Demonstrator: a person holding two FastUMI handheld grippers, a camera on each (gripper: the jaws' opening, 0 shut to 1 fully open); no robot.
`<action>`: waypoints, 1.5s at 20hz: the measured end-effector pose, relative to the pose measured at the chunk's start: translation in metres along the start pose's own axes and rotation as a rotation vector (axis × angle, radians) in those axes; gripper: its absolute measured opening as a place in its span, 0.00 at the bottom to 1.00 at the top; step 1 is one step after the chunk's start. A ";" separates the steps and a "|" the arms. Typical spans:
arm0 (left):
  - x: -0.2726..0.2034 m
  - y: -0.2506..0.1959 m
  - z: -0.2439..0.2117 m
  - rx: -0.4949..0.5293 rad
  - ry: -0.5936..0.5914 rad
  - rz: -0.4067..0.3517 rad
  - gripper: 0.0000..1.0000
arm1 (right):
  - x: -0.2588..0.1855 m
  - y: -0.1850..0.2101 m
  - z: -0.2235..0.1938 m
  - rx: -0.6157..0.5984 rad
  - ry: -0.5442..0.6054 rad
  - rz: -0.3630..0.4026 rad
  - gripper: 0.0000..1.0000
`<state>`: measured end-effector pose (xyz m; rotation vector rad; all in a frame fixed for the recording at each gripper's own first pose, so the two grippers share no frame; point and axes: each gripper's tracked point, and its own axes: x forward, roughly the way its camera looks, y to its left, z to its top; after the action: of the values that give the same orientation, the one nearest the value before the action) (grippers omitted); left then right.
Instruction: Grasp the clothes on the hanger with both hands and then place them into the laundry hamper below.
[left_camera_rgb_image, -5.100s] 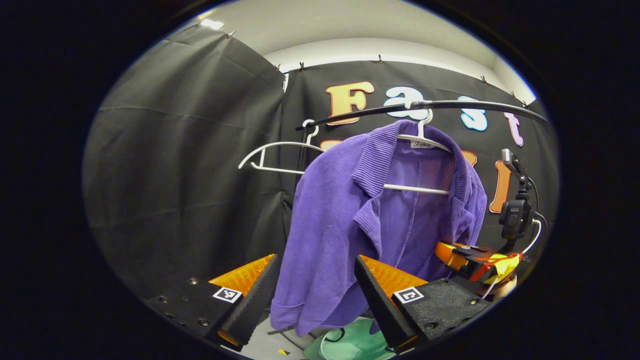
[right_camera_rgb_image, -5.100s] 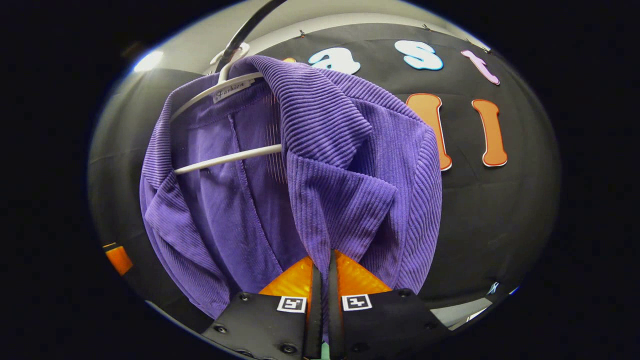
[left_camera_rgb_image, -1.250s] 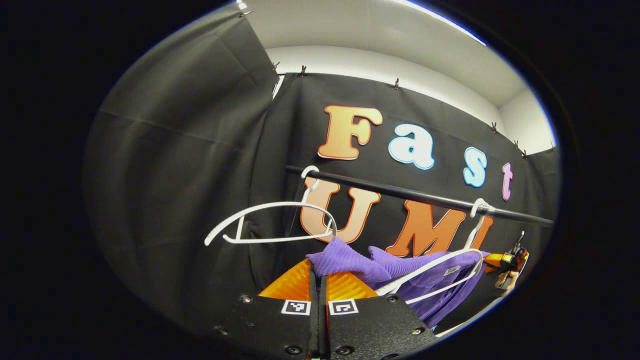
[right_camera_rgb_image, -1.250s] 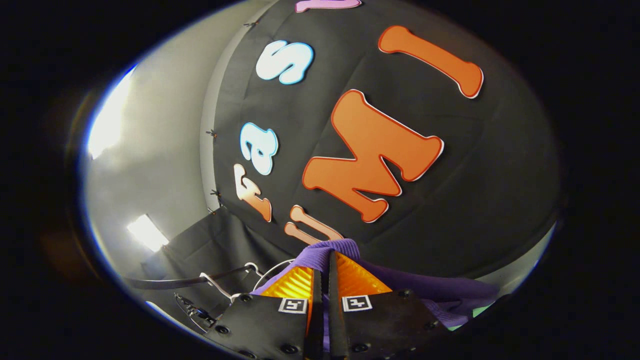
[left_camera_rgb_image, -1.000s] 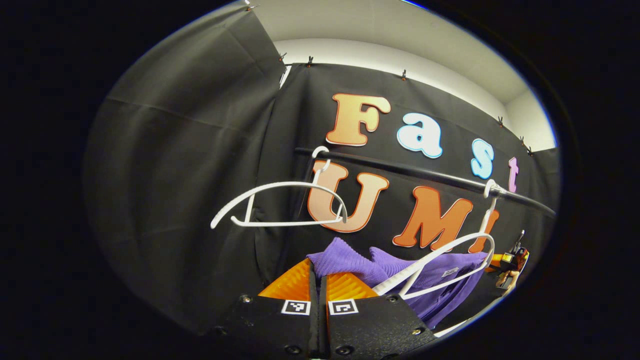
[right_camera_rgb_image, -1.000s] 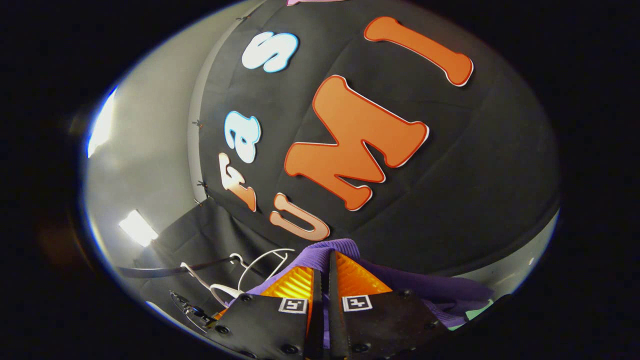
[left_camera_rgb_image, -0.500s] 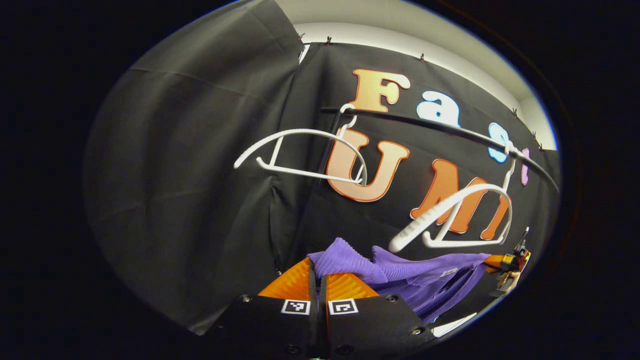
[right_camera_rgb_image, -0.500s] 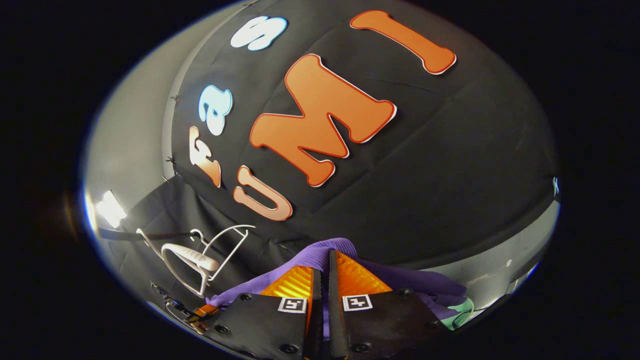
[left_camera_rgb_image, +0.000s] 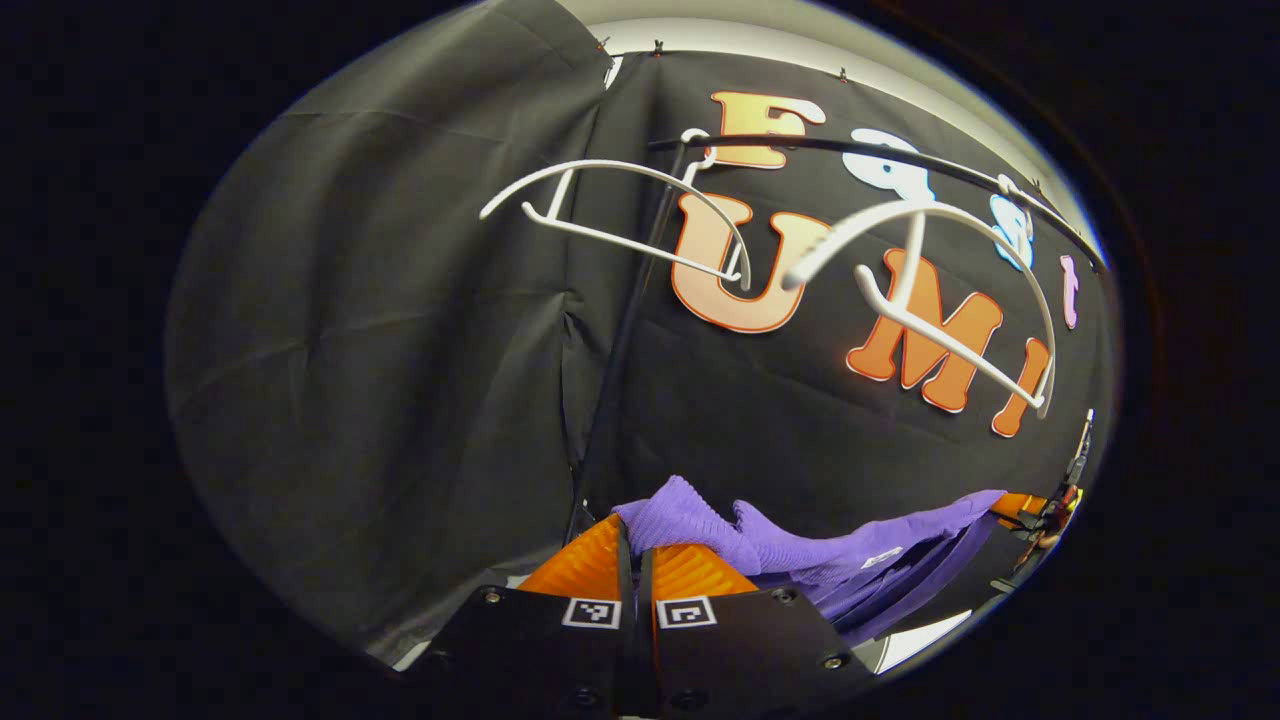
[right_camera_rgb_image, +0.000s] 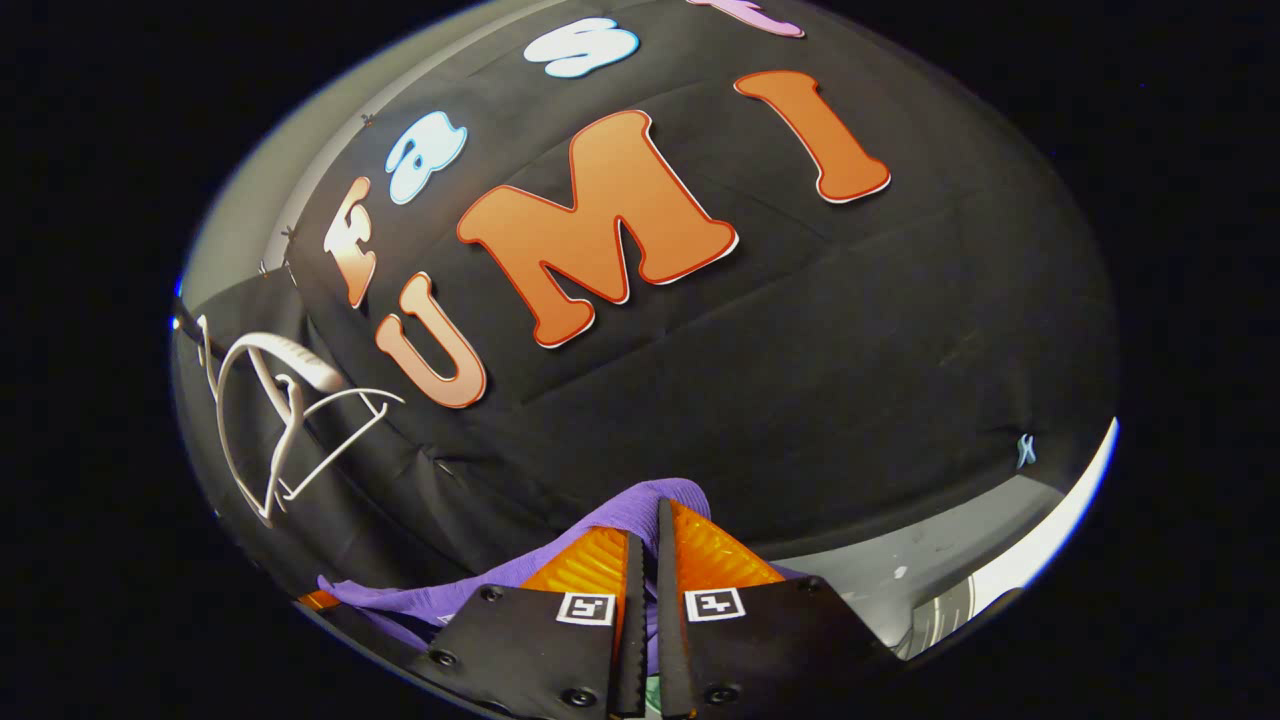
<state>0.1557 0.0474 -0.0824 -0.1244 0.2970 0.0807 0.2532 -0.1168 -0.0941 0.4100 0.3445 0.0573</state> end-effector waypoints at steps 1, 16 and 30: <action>-0.003 -0.008 -0.005 -0.002 0.002 -0.009 0.00 | -0.006 -0.002 -0.004 -0.031 -0.008 -0.025 0.12; -0.012 -0.163 -0.089 0.141 0.139 -0.292 0.00 | -0.084 0.011 -0.109 -0.272 0.061 -0.169 0.12; -0.004 -0.210 -0.192 0.303 0.365 -0.391 0.00 | -0.094 -0.041 -0.179 -0.257 0.179 -0.307 0.13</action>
<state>0.1174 -0.1861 -0.2404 0.1074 0.6393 -0.3780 0.1030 -0.0975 -0.2349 0.0944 0.5657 -0.1611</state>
